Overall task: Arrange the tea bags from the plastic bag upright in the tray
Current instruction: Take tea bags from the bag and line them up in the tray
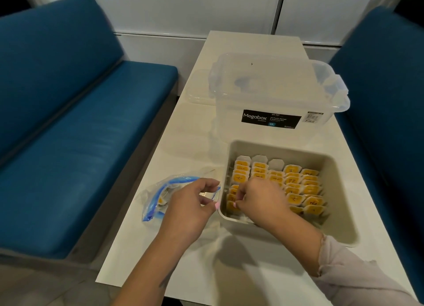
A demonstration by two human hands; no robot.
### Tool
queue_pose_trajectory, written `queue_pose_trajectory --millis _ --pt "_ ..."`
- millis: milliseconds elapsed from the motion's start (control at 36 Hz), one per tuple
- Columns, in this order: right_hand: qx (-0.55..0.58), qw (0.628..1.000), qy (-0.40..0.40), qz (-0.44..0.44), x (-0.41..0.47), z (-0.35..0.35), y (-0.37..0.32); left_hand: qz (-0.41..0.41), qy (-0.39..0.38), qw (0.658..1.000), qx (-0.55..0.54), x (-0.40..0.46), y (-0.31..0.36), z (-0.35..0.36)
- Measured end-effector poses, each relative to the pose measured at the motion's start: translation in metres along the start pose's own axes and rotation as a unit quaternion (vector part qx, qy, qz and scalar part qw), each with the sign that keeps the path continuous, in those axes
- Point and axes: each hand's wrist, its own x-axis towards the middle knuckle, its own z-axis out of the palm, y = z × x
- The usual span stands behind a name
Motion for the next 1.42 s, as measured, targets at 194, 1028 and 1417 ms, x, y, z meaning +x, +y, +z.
queue_pose_trajectory --millis 194,1028,1417 --pt "0.0 1.0 -0.004 0.002 0.001 0.001 0.001 0.0 0.007 1.0 -0.011 -0.001 0.001 -0.004" --pt "0.026 0.978 -0.097 -0.185 -0.002 0.004 -0.101 -0.092 0.065 0.977 0.181 0.025 -0.058 -0.062" --pt "-0.069 0.971 -0.138 -0.182 0.006 0.003 -0.115 -0.076 0.048 0.988 0.124 0.036 -0.063 -0.077"
